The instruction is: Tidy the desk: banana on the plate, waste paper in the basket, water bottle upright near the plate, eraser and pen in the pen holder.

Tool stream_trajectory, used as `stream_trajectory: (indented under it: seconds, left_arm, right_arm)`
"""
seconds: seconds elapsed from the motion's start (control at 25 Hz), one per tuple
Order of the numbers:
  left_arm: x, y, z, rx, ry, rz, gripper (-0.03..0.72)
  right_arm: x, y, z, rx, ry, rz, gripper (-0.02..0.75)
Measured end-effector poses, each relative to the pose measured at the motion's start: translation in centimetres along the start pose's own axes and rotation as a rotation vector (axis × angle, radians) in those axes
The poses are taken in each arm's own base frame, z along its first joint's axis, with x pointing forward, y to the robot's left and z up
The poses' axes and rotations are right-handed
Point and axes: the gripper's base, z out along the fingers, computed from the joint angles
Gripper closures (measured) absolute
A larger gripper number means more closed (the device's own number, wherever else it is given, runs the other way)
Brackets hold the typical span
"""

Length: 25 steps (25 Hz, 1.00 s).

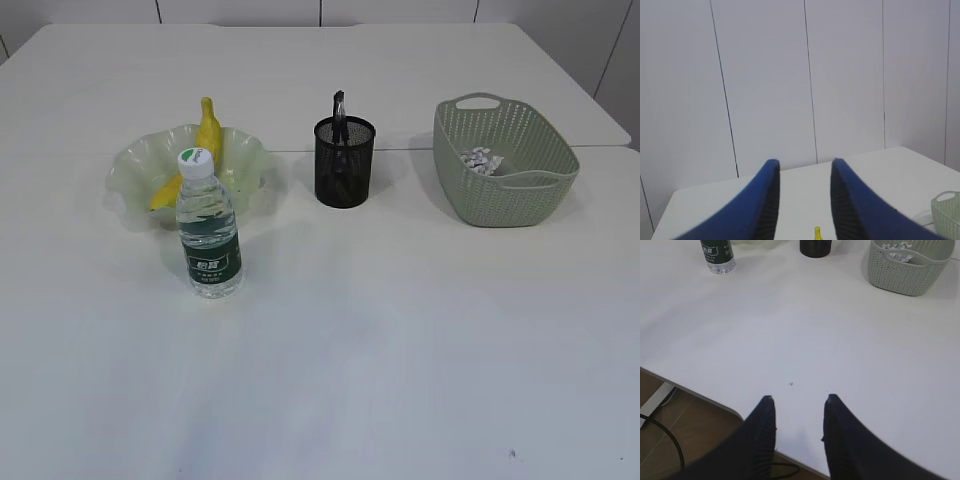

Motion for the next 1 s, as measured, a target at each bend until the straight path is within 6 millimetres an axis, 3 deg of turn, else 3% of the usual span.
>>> stream_trajectory:
  seconds: [0.64, 1.0]
  left_arm:
    - [0.00, 0.08, -0.04, -0.007, 0.002, -0.001, 0.448]
    - [0.14, 0.39, -0.05, -0.041, 0.017, -0.001, 0.448]
  right_arm:
    - [-0.03, 0.00, 0.02, 0.005, -0.004, 0.003, 0.492]
    - [-0.13, 0.26, 0.13, 0.190, 0.007, 0.115, 0.492]
